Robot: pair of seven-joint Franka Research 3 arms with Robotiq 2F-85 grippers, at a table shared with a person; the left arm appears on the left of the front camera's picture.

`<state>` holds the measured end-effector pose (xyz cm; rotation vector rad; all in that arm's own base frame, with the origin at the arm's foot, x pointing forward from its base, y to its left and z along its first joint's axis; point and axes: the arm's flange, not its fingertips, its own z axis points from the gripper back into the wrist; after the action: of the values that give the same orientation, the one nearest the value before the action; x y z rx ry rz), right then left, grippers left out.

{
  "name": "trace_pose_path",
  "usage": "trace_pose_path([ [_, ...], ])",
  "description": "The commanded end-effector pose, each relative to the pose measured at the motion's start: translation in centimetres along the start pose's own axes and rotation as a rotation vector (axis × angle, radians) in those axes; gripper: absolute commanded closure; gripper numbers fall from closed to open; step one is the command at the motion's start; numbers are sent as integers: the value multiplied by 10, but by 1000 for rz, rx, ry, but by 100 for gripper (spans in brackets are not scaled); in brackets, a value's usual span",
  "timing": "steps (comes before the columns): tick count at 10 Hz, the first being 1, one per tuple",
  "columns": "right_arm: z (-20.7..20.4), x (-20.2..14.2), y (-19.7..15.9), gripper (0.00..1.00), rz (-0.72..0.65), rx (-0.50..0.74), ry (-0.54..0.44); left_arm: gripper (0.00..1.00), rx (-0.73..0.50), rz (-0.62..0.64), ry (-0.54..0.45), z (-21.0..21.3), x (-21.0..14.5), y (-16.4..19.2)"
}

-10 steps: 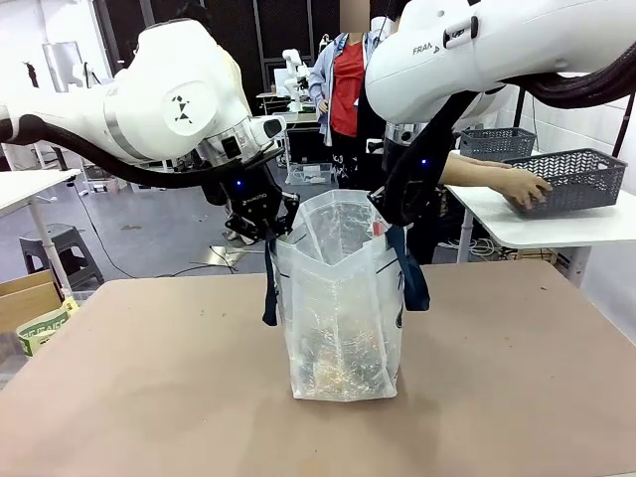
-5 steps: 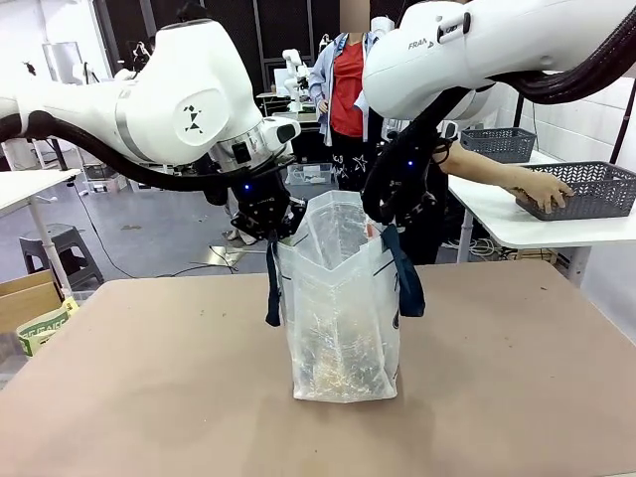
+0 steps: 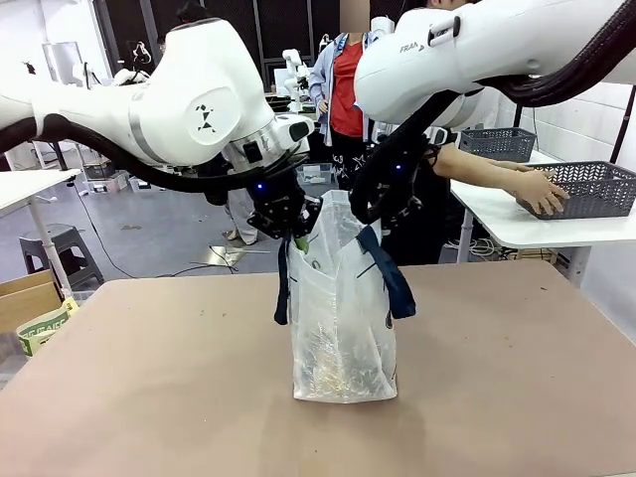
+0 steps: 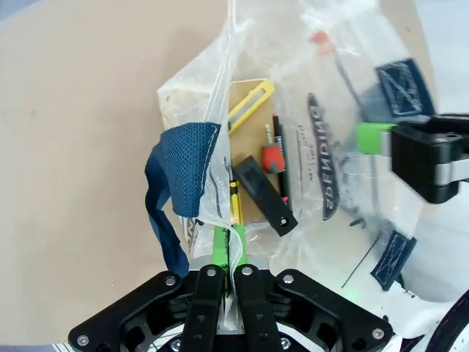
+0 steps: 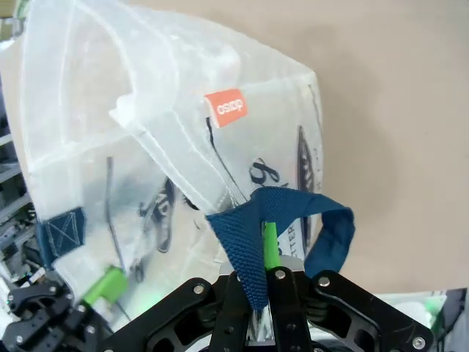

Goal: Transfer purchased items from the store into the shopping bag.
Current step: Move the Reusable shopping bag to the right side of the table.

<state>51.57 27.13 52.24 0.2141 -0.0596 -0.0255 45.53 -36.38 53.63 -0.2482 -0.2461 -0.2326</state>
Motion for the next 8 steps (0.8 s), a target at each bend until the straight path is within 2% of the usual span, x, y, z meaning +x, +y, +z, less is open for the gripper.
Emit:
trace_pose_path([
  [1,-7,5,12,100,0,47,-18,100,-49,-44,25,-2,8,-5],
  [5,-9,8,27,100,8,74,-26,100,-98,-84,18,-6,19,-15],
  [8,-7,4,24,100,28,39,-26,100,-61,-63,14,-9,18,-15],
])
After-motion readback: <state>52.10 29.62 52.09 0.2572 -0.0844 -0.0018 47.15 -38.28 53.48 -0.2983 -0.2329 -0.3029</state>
